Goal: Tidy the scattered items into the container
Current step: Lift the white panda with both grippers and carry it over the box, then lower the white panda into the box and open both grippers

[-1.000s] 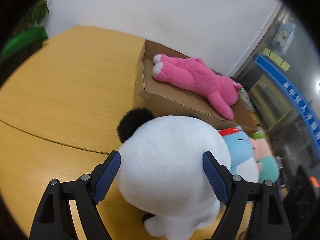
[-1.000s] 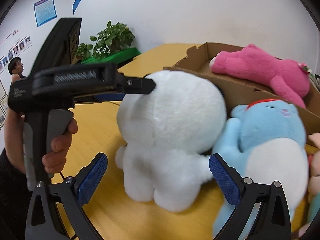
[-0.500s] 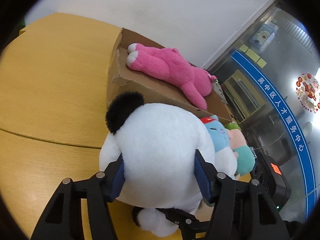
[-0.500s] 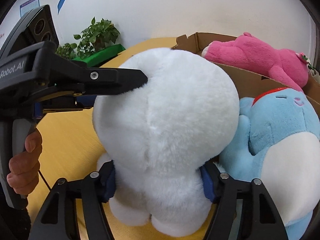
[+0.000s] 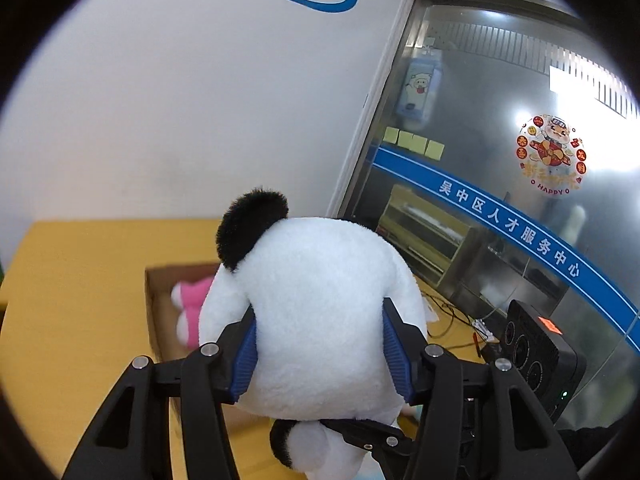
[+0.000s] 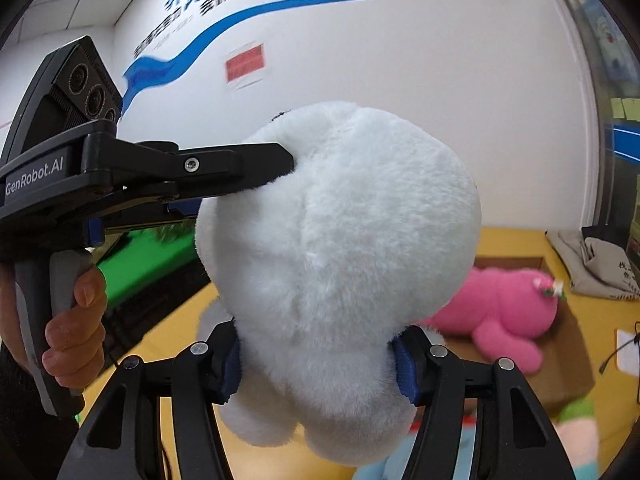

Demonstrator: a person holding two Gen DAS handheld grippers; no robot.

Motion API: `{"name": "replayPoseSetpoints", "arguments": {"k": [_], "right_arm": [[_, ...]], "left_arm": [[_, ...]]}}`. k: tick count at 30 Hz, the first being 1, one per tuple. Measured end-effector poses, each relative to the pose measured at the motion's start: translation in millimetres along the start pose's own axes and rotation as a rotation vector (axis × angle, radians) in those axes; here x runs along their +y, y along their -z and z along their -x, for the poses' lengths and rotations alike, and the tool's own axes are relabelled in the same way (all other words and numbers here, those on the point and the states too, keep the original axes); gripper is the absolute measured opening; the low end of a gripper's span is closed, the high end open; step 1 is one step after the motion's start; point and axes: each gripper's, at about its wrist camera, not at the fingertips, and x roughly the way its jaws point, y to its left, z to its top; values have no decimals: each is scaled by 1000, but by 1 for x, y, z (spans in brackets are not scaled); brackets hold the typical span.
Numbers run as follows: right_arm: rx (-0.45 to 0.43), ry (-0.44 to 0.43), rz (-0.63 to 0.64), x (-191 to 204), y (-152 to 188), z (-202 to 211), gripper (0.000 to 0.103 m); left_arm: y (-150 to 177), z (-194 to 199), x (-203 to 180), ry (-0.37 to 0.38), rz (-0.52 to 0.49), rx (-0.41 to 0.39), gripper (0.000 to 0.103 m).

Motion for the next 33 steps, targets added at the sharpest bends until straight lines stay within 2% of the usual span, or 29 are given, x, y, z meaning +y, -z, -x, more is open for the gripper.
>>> {"name": "replayPoseSetpoints", "arguments": {"k": [2,5,8,10,14,16,22,27,28,31,33], "right_arm": [[-10,25,-38,-18,-15,-26,66],[26,42,-111,-40,-12,-72,66],[111,35,-189,-61,15,-123,66],[177,50,-215,-62,37,-152,66],[311,78,-227,-57,70,-197,66],[352,96,-215,-55,83,-213,66],[393,114,-196,-46,95,-226,66],[440,123,-183,-40,97,-235,66],[445,128,-178,-39,97,-237,68],[486,115,-200,-43,98,-241,85],[503,108,-184,-44,94,-238,90]], "left_arm": [[-15,-29,12,0,8,24,54],[-11,-67,35,-34,25,94,54],[20,-111,83,-47,120,186,54],[45,-131,112,-53,202,234,54],[87,-157,157,-83,292,303,54],[101,-162,171,-73,310,314,55],[112,-166,182,-97,288,331,56],[120,-169,179,-186,248,369,62],[121,-170,180,-199,250,378,65],[114,-163,181,-209,294,394,66],[97,-140,172,-212,310,333,64]]}}
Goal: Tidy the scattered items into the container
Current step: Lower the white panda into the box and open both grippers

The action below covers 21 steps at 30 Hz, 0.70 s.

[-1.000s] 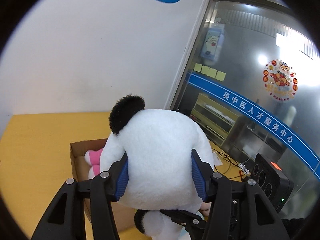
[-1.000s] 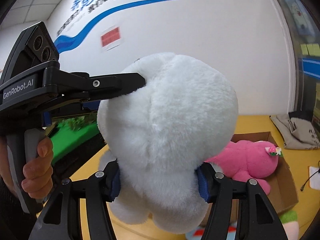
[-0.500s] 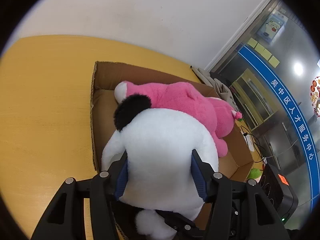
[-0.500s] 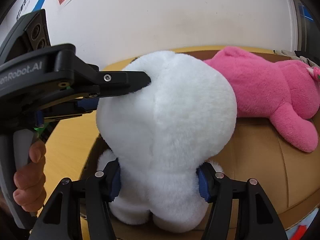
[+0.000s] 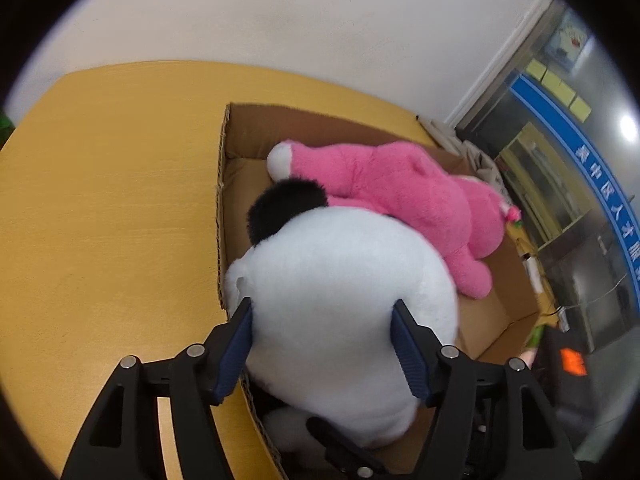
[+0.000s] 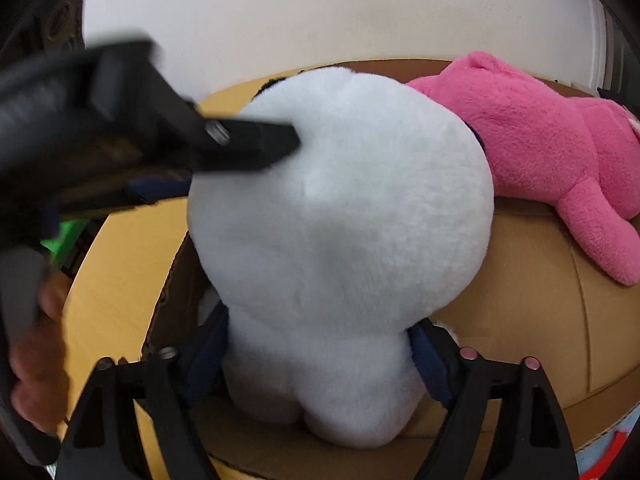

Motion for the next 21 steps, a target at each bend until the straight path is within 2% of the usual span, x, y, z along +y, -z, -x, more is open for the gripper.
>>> {"name": "replayPoseSetpoints", "arguments": {"k": [3,5,9,11,12,13,14,18,20,21], "right_arm": [[-24,-30,-20,-6,-1,22,103],[-50,-68,-19,-10,0,42,103],[-102,-133,-46,-21,19,89,103],[-132,-164,-76,-36,35,117,103],[-144,-174,-80,-51,36,131,103],[-154,-180,-81,-54,41,140,103],[-164,-182,-85,-55,50,155,103],[-191,-180,-97,-95,52,178,103],[-213,-172,-107,-118,61,196,103],[-223,-171,-118,-118,70,204,103]], "left_arm": [[-13,50,-17,-56,1,-175,63],[-24,57,-37,-84,-50,-200,66],[-45,2,-61,-153,-160,-64,66],[-39,-39,-62,-196,-204,33,63],[-32,-60,-62,-241,-234,70,62],[-25,-73,-63,-288,-265,63,63],[-21,-76,-63,-304,-277,48,63],[-15,-87,-55,-316,-255,50,63],[-18,-88,-48,-297,-217,53,63],[-20,-87,-46,-291,-196,55,64]]}}
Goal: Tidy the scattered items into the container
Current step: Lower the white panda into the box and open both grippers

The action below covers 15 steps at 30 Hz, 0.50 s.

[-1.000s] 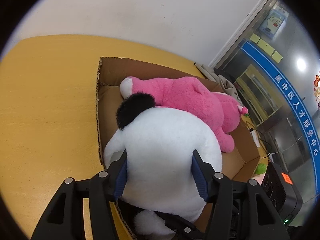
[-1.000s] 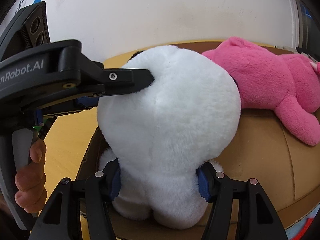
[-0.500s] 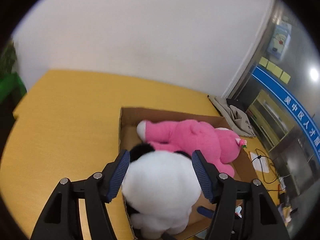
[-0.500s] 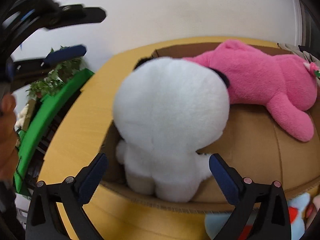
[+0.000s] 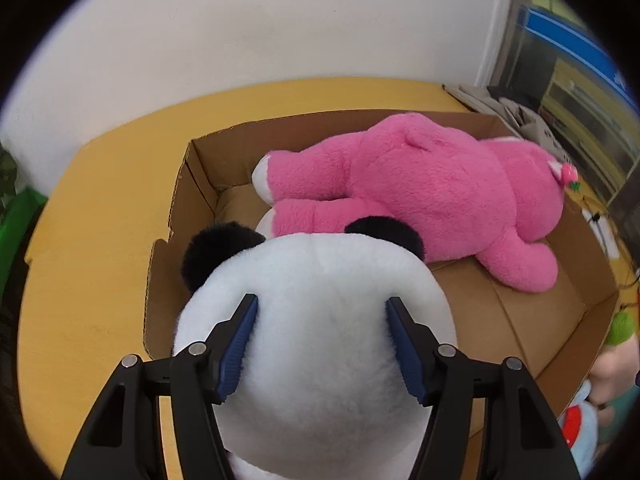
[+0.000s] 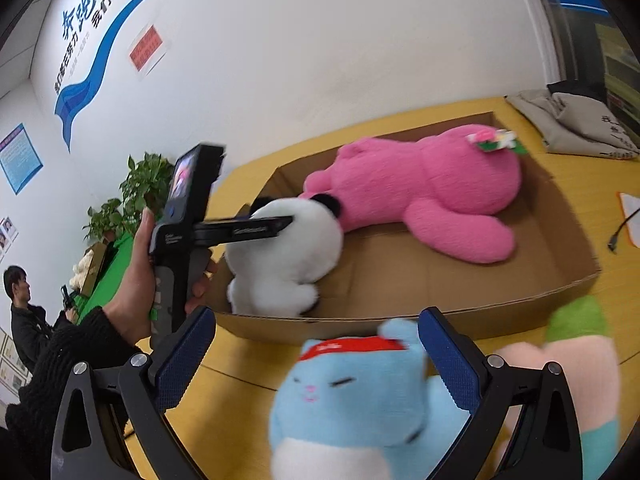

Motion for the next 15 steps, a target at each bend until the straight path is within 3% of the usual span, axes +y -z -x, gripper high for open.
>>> {"name": "replayPoseSetpoints", "arguments": {"k": [6,9,15], "right_arm": [[-42,15,-19,-42,-12,42,103],[-63,74,35,-47,-14,66,103],[-103,248,174,-33,4,100,103]], "left_arm": [[-1,43,-14,-81,36,-30,68],[18,90,-32,7,56,-126,68],[101,166,-93,149,-7,-251,71]]}}
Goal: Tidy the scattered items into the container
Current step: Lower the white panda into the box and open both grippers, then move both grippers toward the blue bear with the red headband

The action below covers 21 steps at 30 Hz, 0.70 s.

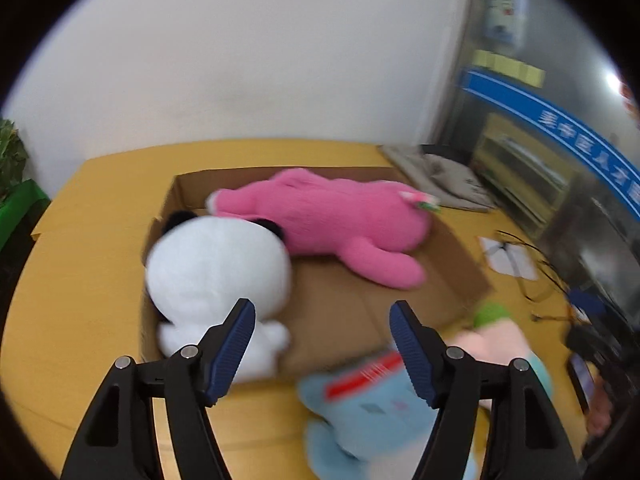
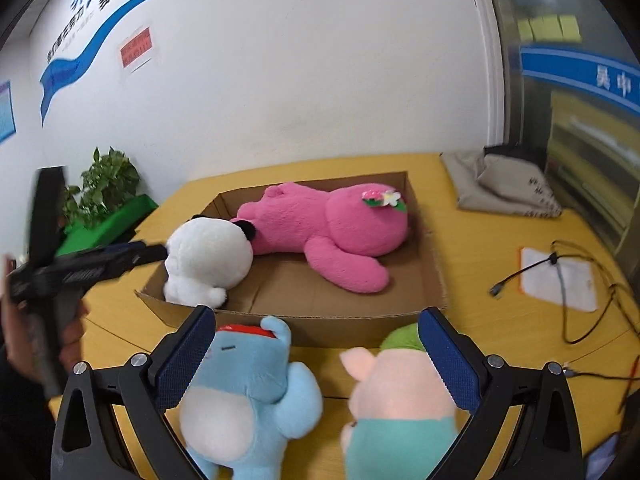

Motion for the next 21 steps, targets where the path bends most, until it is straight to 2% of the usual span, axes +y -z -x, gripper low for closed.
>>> {"name": "replayPoseSetpoints", "arguments": {"k": [2,4,8,15,21], "right_arm": [[-13,17,11,7,8,9,103],[-23,22,20,16,19,14,103],[-17,20,23,39,38,24,103],[-16,76,73,62,49,42,103],[-5,92,83,65,56,48,103]], "left_arm": [[20,15,-15,28,-4,-18,72],[37,26,-24,53,10,-15,80],[59,45,-31,44,49,-25,80],[72,61,-28,73,117,-38,80],[77,68,-29,64,123,-49,80]]}}
